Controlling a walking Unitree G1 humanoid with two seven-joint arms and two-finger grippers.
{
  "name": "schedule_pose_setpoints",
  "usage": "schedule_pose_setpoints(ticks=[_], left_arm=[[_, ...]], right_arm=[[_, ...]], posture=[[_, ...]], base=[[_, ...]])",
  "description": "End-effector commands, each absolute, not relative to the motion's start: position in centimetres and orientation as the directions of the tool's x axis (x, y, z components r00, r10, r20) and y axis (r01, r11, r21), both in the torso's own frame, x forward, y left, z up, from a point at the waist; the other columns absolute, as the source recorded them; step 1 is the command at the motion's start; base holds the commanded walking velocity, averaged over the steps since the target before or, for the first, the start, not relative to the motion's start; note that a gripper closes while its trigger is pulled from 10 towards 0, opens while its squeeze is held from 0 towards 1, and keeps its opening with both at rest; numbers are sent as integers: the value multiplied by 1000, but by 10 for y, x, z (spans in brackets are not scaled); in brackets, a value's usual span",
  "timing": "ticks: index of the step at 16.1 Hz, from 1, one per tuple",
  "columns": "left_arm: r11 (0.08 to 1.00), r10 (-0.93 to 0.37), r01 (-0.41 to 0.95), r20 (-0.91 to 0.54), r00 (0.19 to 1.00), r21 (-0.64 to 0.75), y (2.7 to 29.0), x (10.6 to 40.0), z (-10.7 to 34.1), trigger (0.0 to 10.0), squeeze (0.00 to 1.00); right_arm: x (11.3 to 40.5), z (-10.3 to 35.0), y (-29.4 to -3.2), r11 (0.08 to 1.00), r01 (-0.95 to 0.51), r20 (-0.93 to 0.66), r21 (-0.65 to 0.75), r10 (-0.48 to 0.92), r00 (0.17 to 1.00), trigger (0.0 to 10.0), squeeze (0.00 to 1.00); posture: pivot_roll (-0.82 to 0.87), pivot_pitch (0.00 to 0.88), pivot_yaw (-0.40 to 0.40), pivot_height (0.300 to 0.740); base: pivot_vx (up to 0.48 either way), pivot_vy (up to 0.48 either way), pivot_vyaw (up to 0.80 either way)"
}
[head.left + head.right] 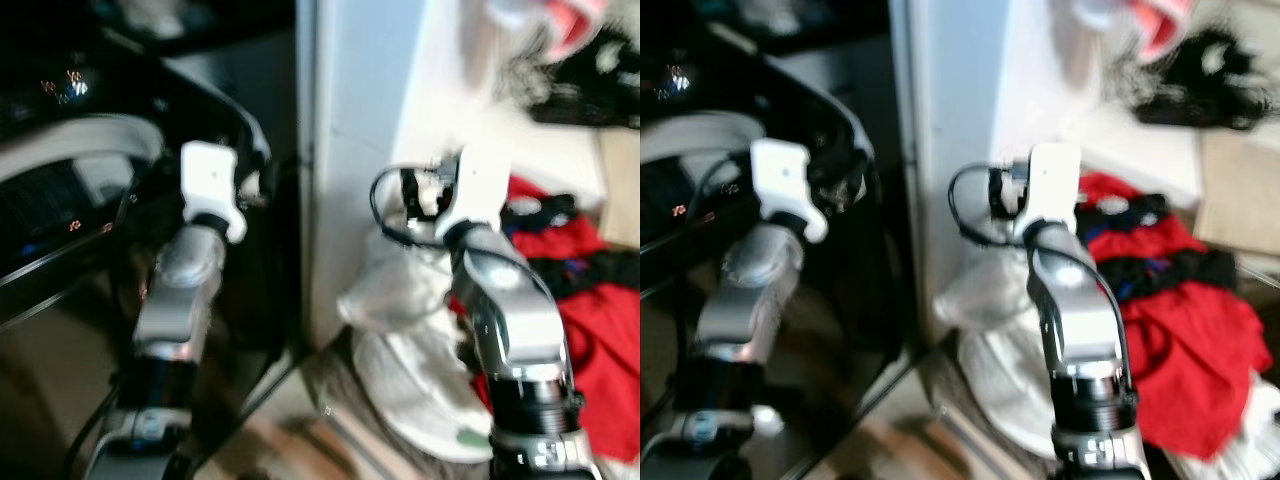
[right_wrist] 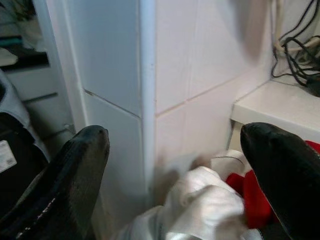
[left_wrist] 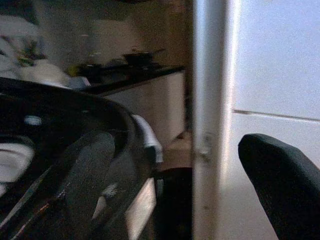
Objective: Clothes washing
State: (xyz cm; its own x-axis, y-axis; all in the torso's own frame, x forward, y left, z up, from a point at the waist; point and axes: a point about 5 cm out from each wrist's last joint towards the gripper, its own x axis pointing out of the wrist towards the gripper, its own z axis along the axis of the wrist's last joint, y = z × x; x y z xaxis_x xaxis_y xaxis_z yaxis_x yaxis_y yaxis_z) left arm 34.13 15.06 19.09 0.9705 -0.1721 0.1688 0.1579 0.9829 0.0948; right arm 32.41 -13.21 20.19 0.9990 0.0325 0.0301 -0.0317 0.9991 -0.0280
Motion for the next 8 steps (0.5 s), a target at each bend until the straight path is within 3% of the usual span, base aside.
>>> schedule_pose_setpoints(ticks=[1,5,6,8], left_arm=[[980,-195,182,171,966,84,144,341,193,10000,0],[962,-267,257,132,955,90,140,336,183,10000,0],[957,-284,275,114,952,87,139,334,180,10000,0],[956,-287,277,110,952,99,138,333,179,10000,0]], right_arm=[[325,207,-142,999,3,31,-34,-2,1000,10000,0],[327,218,-151,999,11,19,-31,-11,1000,10000,0],[328,220,-156,999,28,10,-38,-28,1000,10000,1000],[330,220,-164,998,33,-10,-53,-34,999,10000,1000]], posture=[[-34,0,12,740],[-41,0,11,740],[-41,0,10,740],[-41,0,8,740]], base=[[0,0,0],[0,0,0],[0,0,0],[0,0,0]])
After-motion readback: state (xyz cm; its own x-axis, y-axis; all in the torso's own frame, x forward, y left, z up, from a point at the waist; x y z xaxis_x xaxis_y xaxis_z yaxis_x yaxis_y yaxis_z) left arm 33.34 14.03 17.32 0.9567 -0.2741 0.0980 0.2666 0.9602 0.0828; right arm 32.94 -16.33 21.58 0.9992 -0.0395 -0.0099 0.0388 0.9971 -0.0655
